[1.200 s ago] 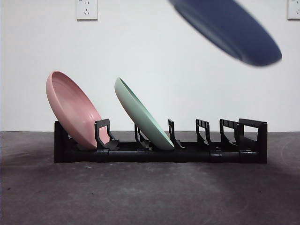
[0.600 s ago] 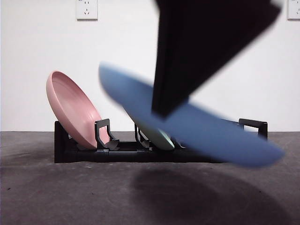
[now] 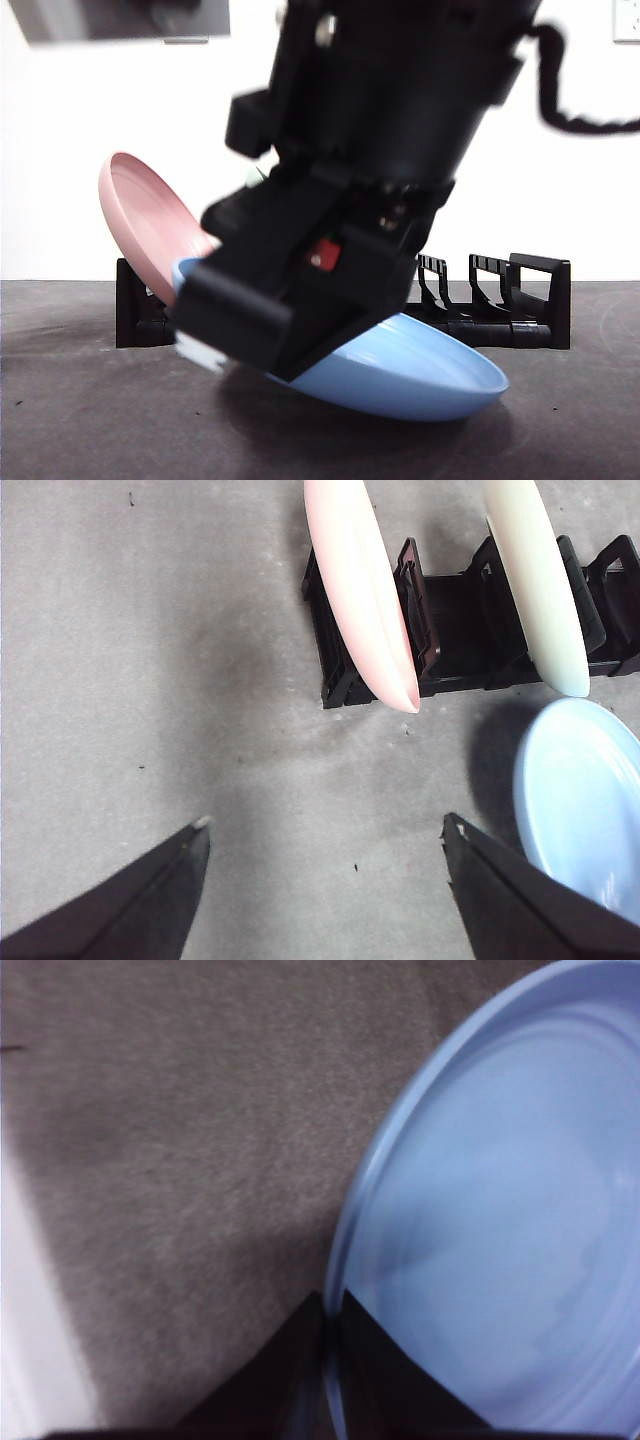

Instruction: Place the plate

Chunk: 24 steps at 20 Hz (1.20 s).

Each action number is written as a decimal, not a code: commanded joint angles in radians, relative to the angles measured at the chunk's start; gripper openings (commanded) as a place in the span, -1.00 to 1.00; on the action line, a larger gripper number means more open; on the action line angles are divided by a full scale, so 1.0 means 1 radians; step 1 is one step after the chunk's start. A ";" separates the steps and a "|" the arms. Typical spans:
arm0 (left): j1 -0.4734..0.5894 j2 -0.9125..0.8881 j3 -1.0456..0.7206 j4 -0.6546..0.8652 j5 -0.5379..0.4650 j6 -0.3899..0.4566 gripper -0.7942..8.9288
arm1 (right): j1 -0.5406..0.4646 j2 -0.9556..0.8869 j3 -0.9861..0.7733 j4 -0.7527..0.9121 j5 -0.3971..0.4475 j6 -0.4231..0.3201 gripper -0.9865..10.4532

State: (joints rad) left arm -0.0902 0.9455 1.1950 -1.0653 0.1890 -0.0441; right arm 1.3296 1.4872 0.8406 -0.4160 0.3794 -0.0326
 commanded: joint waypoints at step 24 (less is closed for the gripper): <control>-0.004 0.006 0.027 0.072 0.004 -0.014 -0.07 | -0.112 -0.233 0.162 -0.106 -0.192 -0.105 -0.35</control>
State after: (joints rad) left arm -0.0902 0.9451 1.1954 -1.0019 0.1890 -0.0483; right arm 1.2137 1.2503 0.9890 -0.5232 0.1768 -0.1169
